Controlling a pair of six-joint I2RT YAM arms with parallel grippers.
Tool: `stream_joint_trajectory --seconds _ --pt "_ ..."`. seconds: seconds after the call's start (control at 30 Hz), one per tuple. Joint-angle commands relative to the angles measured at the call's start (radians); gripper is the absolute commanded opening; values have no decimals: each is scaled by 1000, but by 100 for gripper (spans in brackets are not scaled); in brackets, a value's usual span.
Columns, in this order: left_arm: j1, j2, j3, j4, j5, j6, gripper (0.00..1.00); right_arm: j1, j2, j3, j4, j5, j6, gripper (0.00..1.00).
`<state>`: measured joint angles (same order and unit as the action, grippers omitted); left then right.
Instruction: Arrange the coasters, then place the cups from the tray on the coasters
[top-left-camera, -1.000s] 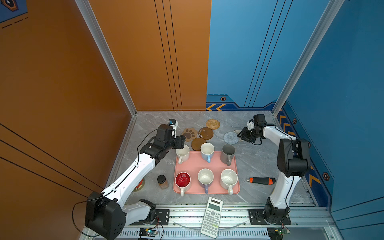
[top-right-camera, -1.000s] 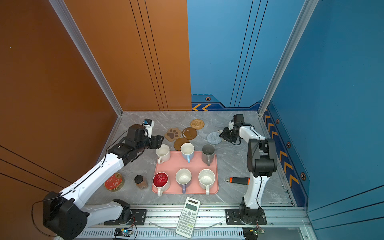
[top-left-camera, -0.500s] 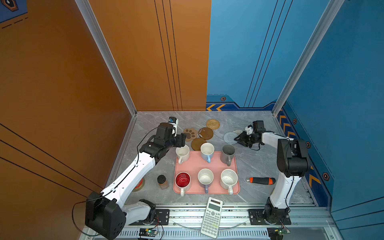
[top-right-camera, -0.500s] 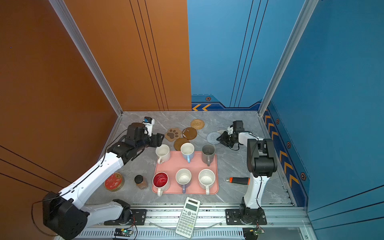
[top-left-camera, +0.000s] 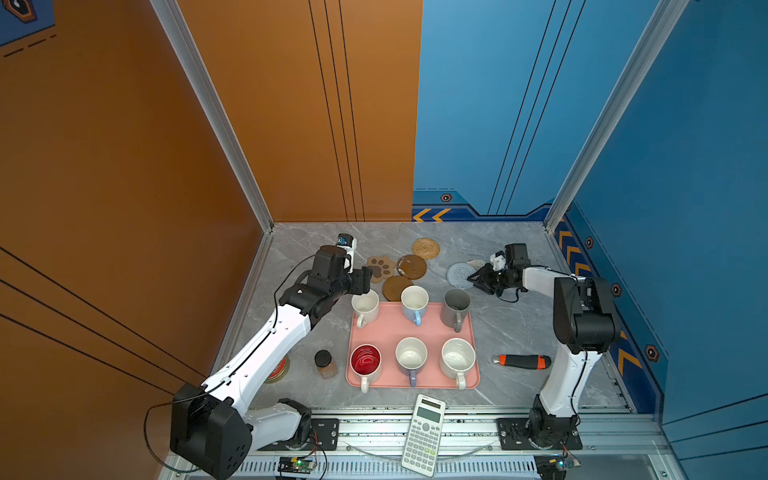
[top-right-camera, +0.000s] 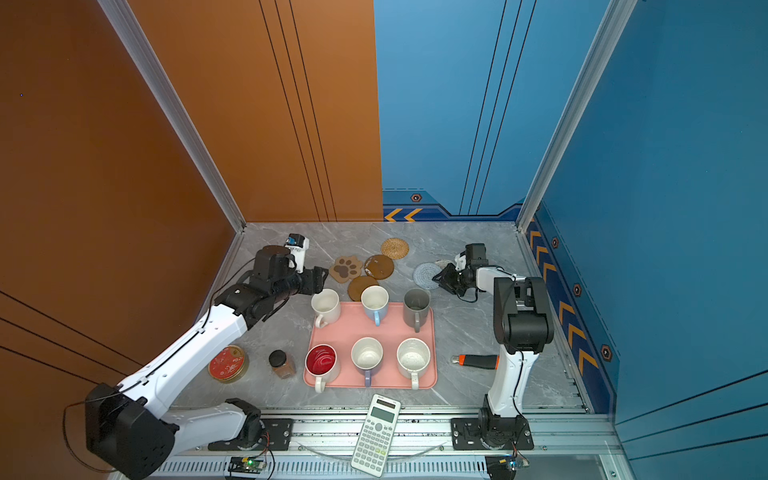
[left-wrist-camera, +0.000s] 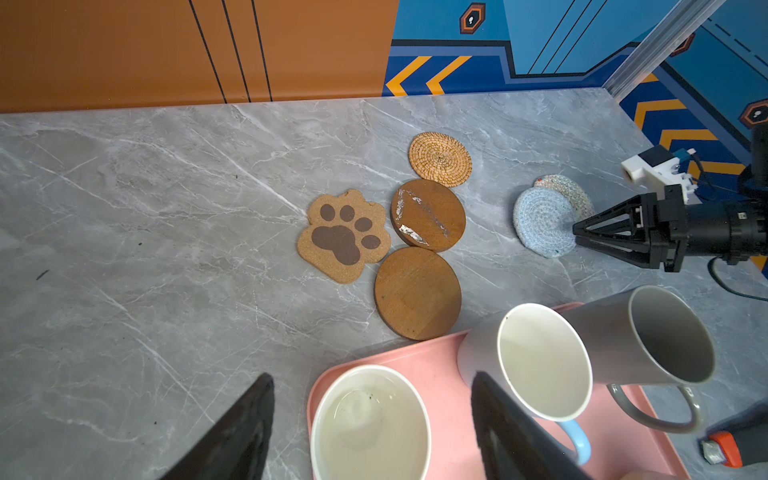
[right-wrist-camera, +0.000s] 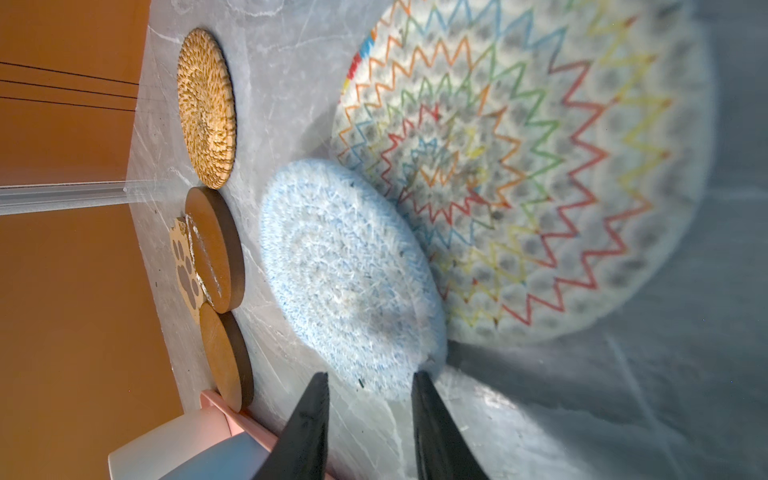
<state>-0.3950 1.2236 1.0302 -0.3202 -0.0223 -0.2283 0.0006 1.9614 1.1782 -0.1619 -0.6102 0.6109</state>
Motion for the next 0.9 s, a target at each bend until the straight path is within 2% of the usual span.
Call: stream_joint_trajectory --seconds 0.0,0.43,0.87 --pt "-11 -3 27 -19 -18 15 75 -2 -50 -22 14 -22 6 32" --pt "-13 -8 27 -22 -20 20 76 -16 -61 -48 -5 -10 -8 32" --pt "-15 -6 27 -23 -21 20 75 -25 -51 -72 8 0 -17 36"
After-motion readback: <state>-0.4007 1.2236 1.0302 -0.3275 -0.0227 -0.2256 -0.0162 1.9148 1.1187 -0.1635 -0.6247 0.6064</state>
